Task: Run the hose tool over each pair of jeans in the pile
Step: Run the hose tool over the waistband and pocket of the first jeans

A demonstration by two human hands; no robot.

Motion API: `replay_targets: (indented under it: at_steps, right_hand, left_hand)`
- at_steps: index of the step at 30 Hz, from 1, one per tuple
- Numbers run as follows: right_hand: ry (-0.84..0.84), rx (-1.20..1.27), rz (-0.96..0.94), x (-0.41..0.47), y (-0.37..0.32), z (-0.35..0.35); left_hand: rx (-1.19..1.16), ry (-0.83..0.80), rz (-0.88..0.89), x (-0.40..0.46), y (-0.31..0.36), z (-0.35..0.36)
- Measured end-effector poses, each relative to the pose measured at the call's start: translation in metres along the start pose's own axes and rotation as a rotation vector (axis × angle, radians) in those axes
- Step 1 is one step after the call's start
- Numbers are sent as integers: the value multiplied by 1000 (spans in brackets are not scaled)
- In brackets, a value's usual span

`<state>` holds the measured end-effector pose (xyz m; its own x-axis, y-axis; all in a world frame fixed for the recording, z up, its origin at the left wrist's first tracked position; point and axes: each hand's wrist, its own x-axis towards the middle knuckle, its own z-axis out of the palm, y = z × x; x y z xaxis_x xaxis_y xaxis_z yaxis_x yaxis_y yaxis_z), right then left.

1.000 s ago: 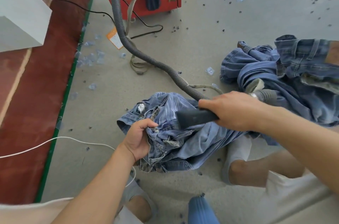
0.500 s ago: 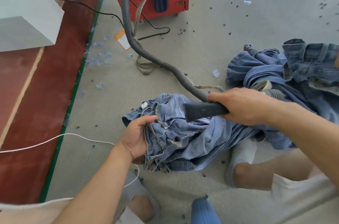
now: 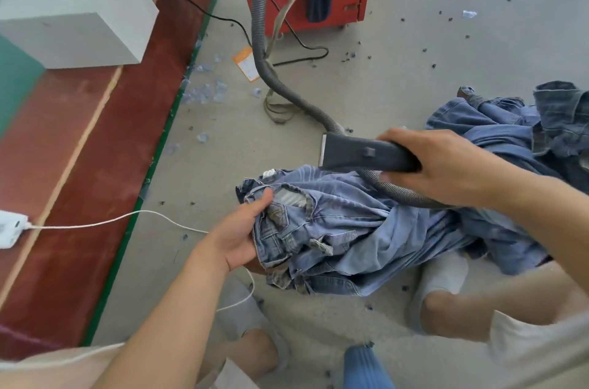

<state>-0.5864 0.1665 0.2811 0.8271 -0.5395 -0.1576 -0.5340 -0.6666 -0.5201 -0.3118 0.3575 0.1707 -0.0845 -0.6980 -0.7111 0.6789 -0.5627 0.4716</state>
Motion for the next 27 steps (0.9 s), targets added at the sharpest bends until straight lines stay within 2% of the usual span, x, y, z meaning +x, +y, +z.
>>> replay_targets:
  at_steps: [3,7,11,16,19,22,24,27]
  right_hand:
    - [-99,-83,22,0,7,-5]
    - [-282,-317,8,-5,4,5]
    - [-372,-325,-81,-7,-14,28]
    - [-297,-176,-187,-3,-37,37]
    - [-148,-60,-111,0,-24,19]
    - [1,-75,-13,3,-3,6]
    - [-17,-129,37,5,5,3]
    - [-154,-232,52,5,2,3]
  left_hand:
    - [-1,20,-12,1,-3,-1]
    - [-5,35,-20,5,-2,-2]
    - [1,25,-1,7,-1,2]
    - [17,-8,4,7,0,4]
    - [-4,-35,13,3,0,2]
    - [-68,-94,21,-1,-1,2]
    - [-103,-139,20,-3,-2,3]
    - [-130,-156,33,-4,0,6]
